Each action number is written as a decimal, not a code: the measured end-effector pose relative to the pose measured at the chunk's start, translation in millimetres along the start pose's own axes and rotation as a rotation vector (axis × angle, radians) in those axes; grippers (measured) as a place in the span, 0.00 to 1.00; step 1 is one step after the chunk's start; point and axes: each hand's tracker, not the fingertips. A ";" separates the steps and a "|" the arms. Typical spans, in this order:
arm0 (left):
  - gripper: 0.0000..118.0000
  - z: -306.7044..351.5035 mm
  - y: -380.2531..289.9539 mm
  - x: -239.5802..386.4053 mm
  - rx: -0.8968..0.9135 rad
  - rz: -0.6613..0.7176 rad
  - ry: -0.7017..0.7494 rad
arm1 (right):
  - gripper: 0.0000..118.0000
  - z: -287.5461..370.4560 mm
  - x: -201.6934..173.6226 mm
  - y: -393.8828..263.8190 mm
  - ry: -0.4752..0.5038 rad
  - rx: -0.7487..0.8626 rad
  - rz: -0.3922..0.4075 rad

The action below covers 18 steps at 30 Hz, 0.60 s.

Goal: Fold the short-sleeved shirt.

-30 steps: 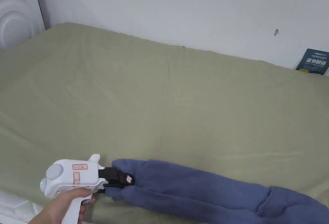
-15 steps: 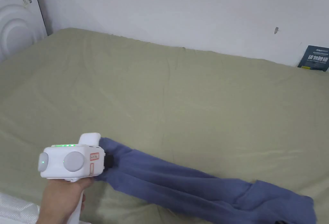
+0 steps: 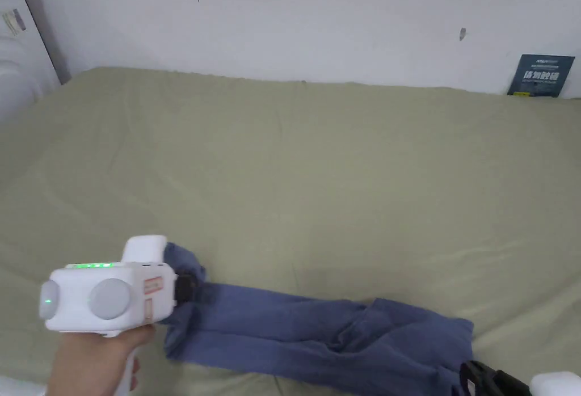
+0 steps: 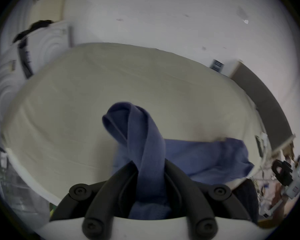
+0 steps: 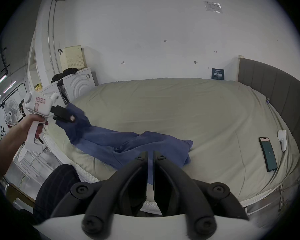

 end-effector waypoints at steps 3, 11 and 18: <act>0.05 -35.1 -15.6 55.2 -0.073 -0.066 -0.105 | 0.06 0.2 0.9 0.7 -0.001 0.009 0.000; 1.00 -88.3 -43.0 77.5 -0.073 0.059 -0.149 | 0.06 16.6 15.5 -5.0 -0.033 0.017 -0.017; 0.99 8.9 3.8 46.0 0.245 0.005 -0.237 | 0.06 25.4 27.8 -10.1 -0.051 0.022 -0.015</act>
